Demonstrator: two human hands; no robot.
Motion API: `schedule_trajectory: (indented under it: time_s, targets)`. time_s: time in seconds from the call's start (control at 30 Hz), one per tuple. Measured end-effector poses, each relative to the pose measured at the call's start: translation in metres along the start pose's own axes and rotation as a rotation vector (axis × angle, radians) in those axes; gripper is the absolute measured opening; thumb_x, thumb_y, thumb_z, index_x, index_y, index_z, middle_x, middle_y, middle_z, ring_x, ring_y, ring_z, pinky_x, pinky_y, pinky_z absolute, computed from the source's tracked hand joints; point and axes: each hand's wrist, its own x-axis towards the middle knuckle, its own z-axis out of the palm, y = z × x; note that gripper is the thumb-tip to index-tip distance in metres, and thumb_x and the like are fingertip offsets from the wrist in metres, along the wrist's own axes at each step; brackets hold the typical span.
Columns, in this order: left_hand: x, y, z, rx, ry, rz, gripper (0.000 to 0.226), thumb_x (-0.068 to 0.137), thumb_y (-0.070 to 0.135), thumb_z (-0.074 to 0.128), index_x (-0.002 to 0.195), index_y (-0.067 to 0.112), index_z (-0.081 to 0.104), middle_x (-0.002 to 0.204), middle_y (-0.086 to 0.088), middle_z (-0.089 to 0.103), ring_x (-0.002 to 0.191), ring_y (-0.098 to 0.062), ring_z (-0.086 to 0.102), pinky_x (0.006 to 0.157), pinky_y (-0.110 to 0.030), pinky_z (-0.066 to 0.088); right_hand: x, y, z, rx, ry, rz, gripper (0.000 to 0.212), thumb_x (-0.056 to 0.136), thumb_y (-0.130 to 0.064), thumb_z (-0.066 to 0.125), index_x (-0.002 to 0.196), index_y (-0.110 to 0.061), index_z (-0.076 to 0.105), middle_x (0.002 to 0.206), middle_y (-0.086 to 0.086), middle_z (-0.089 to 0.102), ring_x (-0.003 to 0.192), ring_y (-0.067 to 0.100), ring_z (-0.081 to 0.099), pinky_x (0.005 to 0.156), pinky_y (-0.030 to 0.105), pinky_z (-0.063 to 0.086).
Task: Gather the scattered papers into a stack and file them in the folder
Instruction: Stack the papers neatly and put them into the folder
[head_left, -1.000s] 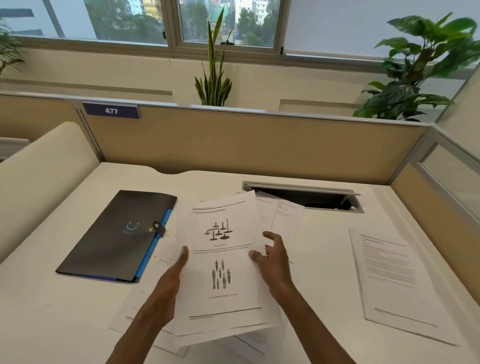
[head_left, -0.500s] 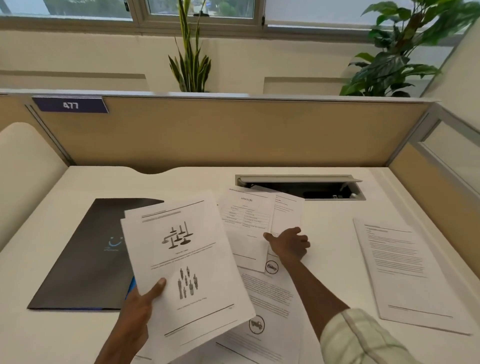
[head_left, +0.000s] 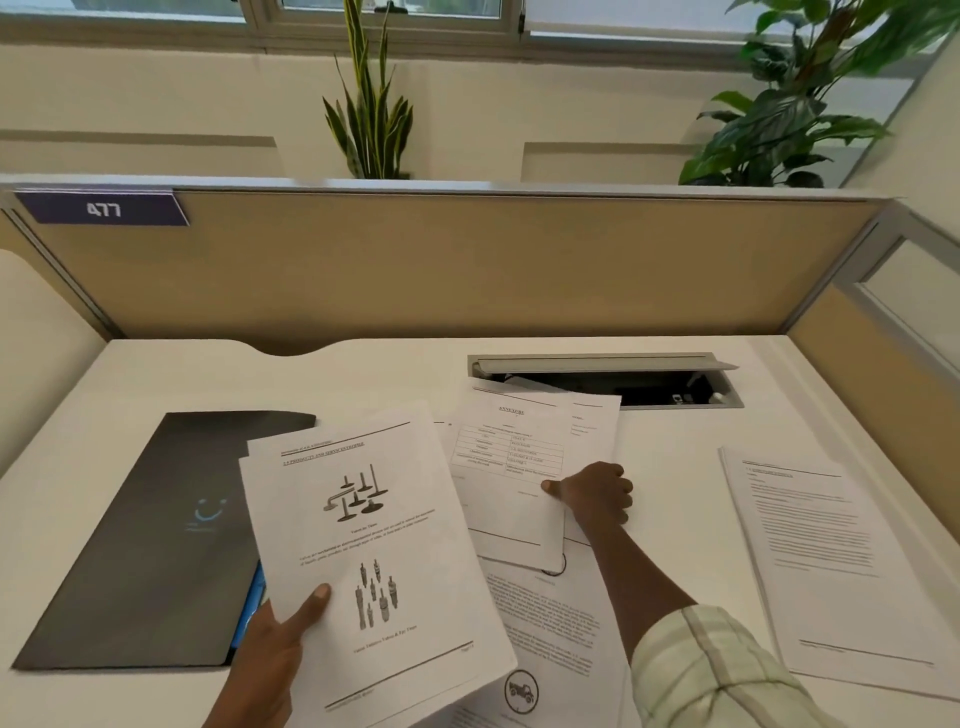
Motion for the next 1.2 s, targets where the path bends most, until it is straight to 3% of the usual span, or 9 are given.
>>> schedule_trajectory:
  time_s: [0.17, 0.3, 0.4, 0.5, 0.67, 0.83, 1.03, 1.1, 1.2]
  targets:
    - [-0.007, 0.004, 0.005, 0.045, -0.008, 0.046, 0.022, 0.088, 0.017, 0.069, 0.107, 0.025, 0.061, 0.084, 0.0, 0.077, 0.081, -0.028, 0.07, 0.059, -0.033, 0.053, -0.002, 0.021, -0.009, 0.091, 0.006, -0.056, 0.045, 0.067, -0.026, 0.085, 0.101, -0.007, 0.063, 0.107, 0.014, 0.069, 0.099, 0.034, 0.065, 0.088, 0.044, 0.053]
    - [-0.012, 0.008, 0.0, 0.088, -0.005, 0.093, 0.035, 0.087, 0.018, 0.07, 0.12, 0.015, 0.059, 0.093, 0.001, 0.071, 0.085, -0.025, 0.066, 0.064, -0.033, 0.047, -0.005, 0.042, -0.014, 0.185, -0.009, -0.08, 0.035, 0.072, -0.019, 0.081, 0.1, -0.004, 0.065, 0.104, 0.015, 0.07, 0.094, 0.034, 0.067, 0.077, 0.036, 0.054]
    - [-0.018, 0.01, -0.002, 0.111, 0.003, 0.134, 0.04, 0.087, 0.015, 0.07, 0.125, 0.011, 0.059, 0.093, 0.0, 0.07, 0.086, -0.026, 0.066, 0.069, -0.035, 0.049, -0.007, 0.057, -0.019, 0.249, -0.026, -0.088, 0.035, 0.075, -0.014, 0.075, 0.107, -0.004, 0.066, 0.11, 0.014, 0.069, 0.1, 0.033, 0.066, 0.071, 0.028, 0.044]
    - [-0.026, 0.012, -0.002, 0.096, -0.004, 0.159, 0.04, 0.088, 0.013, 0.068, 0.127, 0.009, 0.058, 0.093, -0.002, 0.071, 0.086, -0.028, 0.066, 0.07, -0.036, 0.049, -0.008, 0.071, -0.022, 0.368, -0.035, -0.115, 0.02, 0.077, -0.011, 0.07, 0.095, -0.003, 0.069, 0.102, 0.013, 0.072, 0.091, 0.031, 0.065, 0.073, 0.029, 0.048]
    - [-0.039, 0.011, -0.001, 0.054, -0.025, 0.173, 0.037, 0.088, 0.015, 0.068, 0.124, 0.01, 0.06, 0.097, -0.006, 0.073, 0.089, -0.033, 0.068, 0.07, -0.038, 0.052, -0.013, 0.089, -0.031, 0.577, 0.076, -0.209, 0.026, 0.08, -0.015, 0.073, 0.101, 0.001, 0.07, 0.104, 0.017, 0.072, 0.099, 0.035, 0.066, 0.087, 0.037, 0.052]
    - [-0.051, 0.011, 0.003, 0.023, -0.021, 0.182, 0.026, 0.086, 0.016, 0.071, 0.111, 0.021, 0.064, 0.091, -0.002, 0.078, 0.085, -0.033, 0.071, 0.064, -0.037, 0.055, -0.029, 0.09, -0.06, 0.781, 0.221, -0.356, 0.018, 0.084, -0.015, 0.072, 0.089, 0.002, 0.07, 0.095, 0.018, 0.073, 0.081, 0.027, 0.065, 0.076, 0.029, 0.045]
    - [-0.062, 0.011, 0.005, 0.027, -0.039, 0.176, 0.02, 0.088, 0.018, 0.069, 0.107, 0.021, 0.065, 0.086, -0.006, 0.079, 0.083, -0.039, 0.072, 0.068, -0.048, 0.058, -0.049, 0.063, -0.132, 0.9, 0.389, -0.549, 0.02, 0.085, -0.016, 0.071, 0.093, 0.002, 0.068, 0.095, 0.019, 0.073, 0.085, 0.032, 0.067, 0.069, 0.026, 0.04]
    - [-0.065, 0.012, 0.006, 0.05, -0.055, 0.18, 0.022, 0.089, 0.02, 0.068, 0.111, 0.021, 0.064, 0.091, -0.008, 0.078, 0.084, -0.04, 0.073, 0.071, -0.053, 0.059, -0.057, 0.053, -0.159, 0.923, 0.437, -0.606, 0.021, 0.086, -0.016, 0.07, 0.099, 0.001, 0.067, 0.101, 0.019, 0.072, 0.091, 0.031, 0.066, 0.072, 0.029, 0.044]
    - [-0.07, 0.016, 0.014, 0.097, -0.085, 0.221, 0.022, 0.092, 0.022, 0.064, 0.114, 0.024, 0.063, 0.093, -0.004, 0.079, 0.08, -0.032, 0.076, 0.064, -0.044, 0.06, -0.067, 0.043, -0.193, 0.937, 0.353, -0.627, 0.03, 0.087, -0.016, 0.068, 0.112, 0.0, 0.065, 0.111, 0.015, 0.07, 0.098, 0.028, 0.065, 0.085, 0.037, 0.053]
